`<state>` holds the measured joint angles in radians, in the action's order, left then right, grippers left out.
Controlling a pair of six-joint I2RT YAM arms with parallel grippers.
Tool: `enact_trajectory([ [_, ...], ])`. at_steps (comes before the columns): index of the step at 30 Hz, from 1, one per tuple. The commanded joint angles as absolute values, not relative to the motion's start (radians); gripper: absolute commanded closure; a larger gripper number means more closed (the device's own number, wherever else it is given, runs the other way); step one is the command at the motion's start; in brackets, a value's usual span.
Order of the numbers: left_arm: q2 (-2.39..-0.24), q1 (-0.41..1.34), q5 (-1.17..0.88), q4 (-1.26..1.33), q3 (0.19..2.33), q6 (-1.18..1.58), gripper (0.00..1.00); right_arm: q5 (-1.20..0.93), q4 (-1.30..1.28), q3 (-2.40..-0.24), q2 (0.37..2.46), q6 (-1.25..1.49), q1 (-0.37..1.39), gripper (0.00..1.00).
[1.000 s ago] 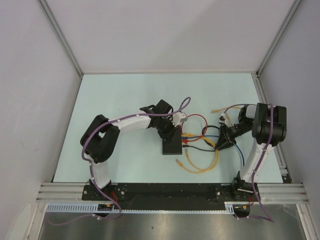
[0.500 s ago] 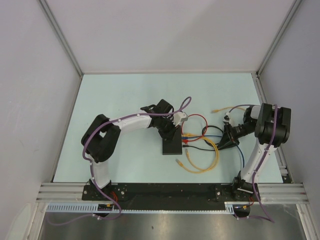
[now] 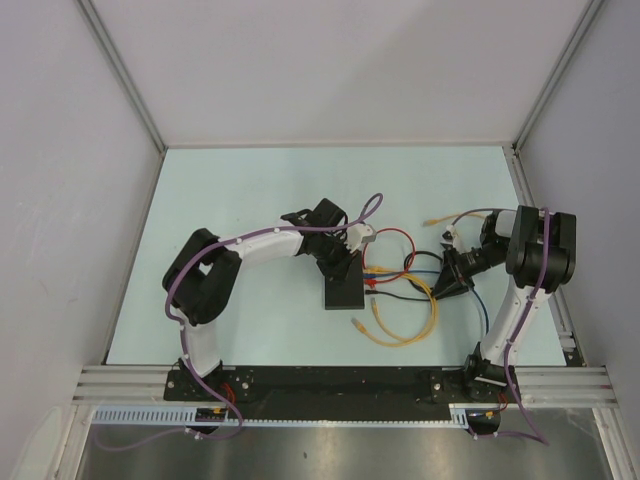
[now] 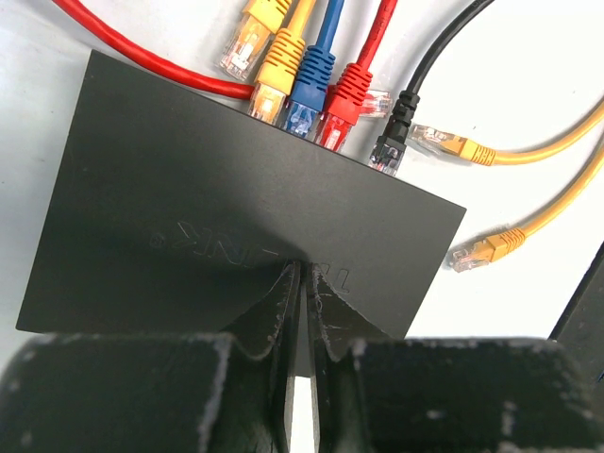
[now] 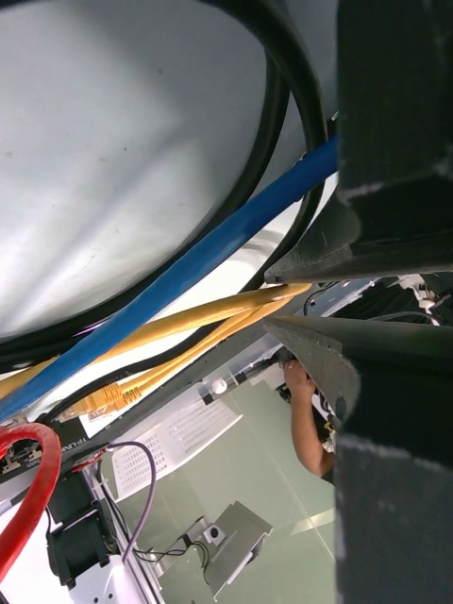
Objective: Pull the plug from the switch port
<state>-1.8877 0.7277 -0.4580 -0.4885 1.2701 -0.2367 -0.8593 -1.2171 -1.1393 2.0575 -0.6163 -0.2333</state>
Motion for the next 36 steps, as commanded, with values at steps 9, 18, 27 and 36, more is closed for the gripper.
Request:
enact_trajectory([
  [9, -1.922, 0.739, -0.437, -0.505, 1.276, -0.258, 0.88, -0.868, -1.207, -1.164, 2.065, -0.588, -0.227, 0.86],
  [18, -1.925, 0.738, -0.44, -0.506, 1.273, -0.256, 0.88, -0.786, -1.354, -1.244, 1.881, -0.763, -0.319, 1.0],
  [27, -1.939, 0.741, -0.456, -0.503, 1.284, -0.252, 0.87, -0.566, -1.516, -1.292, 1.643, -0.968, -0.331, 1.0],
  [36, -1.95, 0.741, -0.469, -0.497, 1.289, -0.247, 0.87, -0.397, -1.505, -1.299, 1.502, -1.236, -0.319, 1.0],
])
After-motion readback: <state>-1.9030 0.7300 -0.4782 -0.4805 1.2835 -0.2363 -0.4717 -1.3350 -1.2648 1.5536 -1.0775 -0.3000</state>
